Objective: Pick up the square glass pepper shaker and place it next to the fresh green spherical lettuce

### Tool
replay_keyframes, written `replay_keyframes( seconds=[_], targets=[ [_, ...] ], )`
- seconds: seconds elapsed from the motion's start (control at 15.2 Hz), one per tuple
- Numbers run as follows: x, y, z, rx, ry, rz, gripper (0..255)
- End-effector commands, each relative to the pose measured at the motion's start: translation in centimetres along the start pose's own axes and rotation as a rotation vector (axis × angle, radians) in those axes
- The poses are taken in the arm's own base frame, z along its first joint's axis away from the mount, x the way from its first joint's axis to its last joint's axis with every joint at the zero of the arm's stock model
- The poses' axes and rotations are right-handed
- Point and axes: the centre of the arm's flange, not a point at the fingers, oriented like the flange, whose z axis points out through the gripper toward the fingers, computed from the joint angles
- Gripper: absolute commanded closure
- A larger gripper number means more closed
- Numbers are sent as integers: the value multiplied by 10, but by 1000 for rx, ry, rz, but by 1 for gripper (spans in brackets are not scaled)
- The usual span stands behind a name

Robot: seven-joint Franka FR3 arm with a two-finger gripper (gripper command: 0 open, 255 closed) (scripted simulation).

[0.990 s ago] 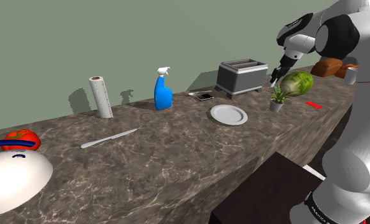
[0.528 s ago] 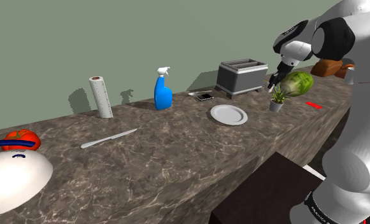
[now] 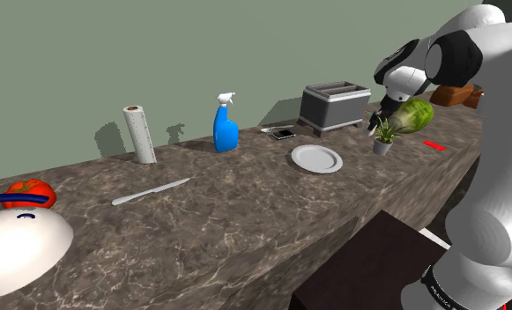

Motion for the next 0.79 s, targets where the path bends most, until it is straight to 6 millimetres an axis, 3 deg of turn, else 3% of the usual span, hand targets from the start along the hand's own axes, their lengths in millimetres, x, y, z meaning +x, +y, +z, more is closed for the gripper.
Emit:
replay_keyframes(
  seconds=[0.0,0.46,0.53,0.73],
  targets=[
    [-1,1,6,-1,0,0,255],
    [-1,1,6,-1,0,0,255],
    [-1,1,6,-1,0,0,0],
    [-1,1,6,-1,0,0,0]
  ],
)
